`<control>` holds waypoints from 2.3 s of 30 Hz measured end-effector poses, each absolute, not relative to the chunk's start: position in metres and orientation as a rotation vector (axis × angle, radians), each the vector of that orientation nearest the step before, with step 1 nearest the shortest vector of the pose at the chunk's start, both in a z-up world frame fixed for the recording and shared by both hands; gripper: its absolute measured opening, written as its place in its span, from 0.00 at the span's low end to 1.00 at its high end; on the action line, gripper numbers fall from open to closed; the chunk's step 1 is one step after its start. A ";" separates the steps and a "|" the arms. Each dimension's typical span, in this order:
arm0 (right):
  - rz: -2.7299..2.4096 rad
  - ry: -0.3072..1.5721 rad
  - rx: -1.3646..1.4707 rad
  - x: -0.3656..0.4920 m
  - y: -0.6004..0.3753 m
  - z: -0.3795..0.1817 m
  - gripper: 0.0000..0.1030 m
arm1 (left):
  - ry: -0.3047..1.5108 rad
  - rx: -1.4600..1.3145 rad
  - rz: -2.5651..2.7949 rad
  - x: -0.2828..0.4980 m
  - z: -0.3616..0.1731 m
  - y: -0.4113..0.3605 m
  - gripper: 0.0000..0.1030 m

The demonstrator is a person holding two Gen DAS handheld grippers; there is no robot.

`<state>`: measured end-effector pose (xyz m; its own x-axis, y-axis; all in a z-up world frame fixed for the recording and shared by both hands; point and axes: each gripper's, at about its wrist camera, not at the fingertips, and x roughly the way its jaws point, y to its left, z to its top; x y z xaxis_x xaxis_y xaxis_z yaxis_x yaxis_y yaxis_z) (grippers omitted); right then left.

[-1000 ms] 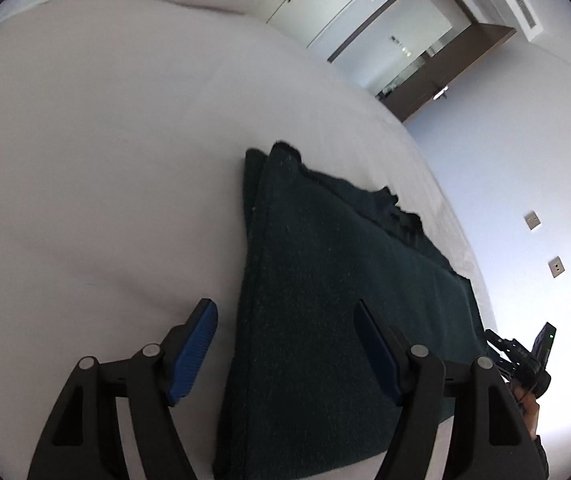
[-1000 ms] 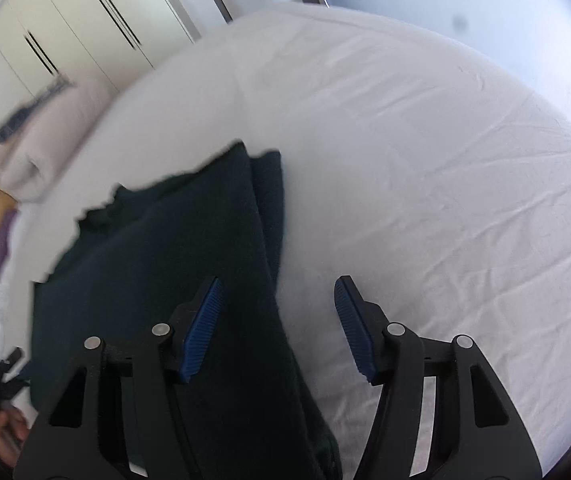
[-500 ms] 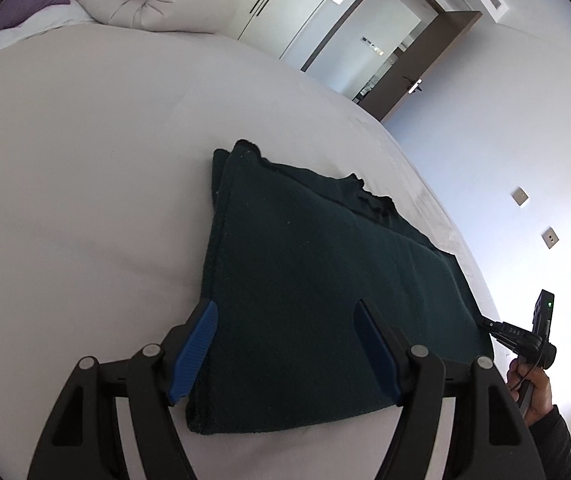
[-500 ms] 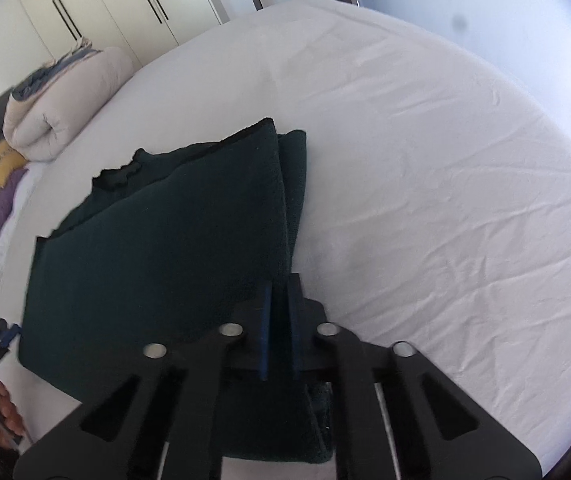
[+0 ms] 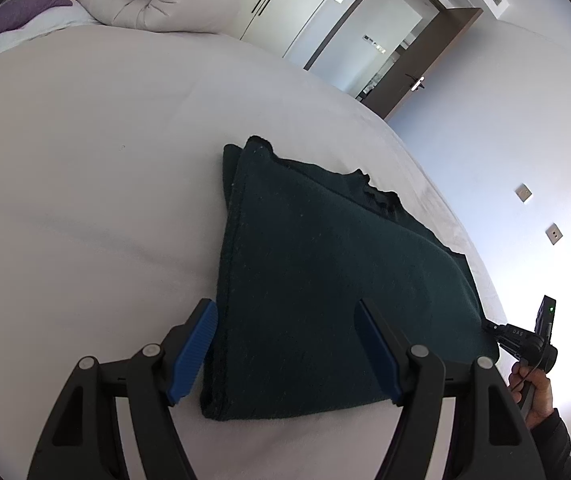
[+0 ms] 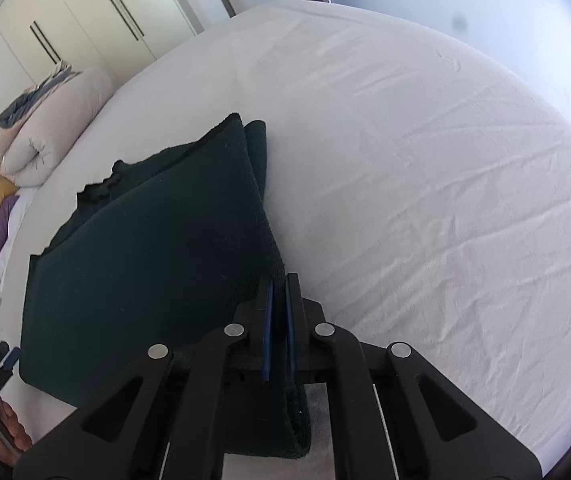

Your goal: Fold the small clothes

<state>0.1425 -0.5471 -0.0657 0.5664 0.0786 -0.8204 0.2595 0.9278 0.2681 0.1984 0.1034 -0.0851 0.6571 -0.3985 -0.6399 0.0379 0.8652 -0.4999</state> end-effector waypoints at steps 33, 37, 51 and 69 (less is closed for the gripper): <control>0.458 1.192 0.757 0.166 -0.386 -0.121 0.27 | 0.977 0.063 -0.173 0.253 -0.105 -0.006 0.73; 0.354 1.119 0.808 0.161 -0.431 -0.117 0.27 | 0.971 0.063 -0.172 0.252 -0.105 -0.005 0.74; 0.042 0.848 0.832 0.136 -0.553 -0.055 0.27 | 0.913 -0.086 -0.195 0.253 -0.063 0.013 0.72; 0.372 1.111 0.786 0.349 -0.356 -0.135 0.30 | 0.906 -0.103 -0.176 0.365 -0.099 0.014 0.80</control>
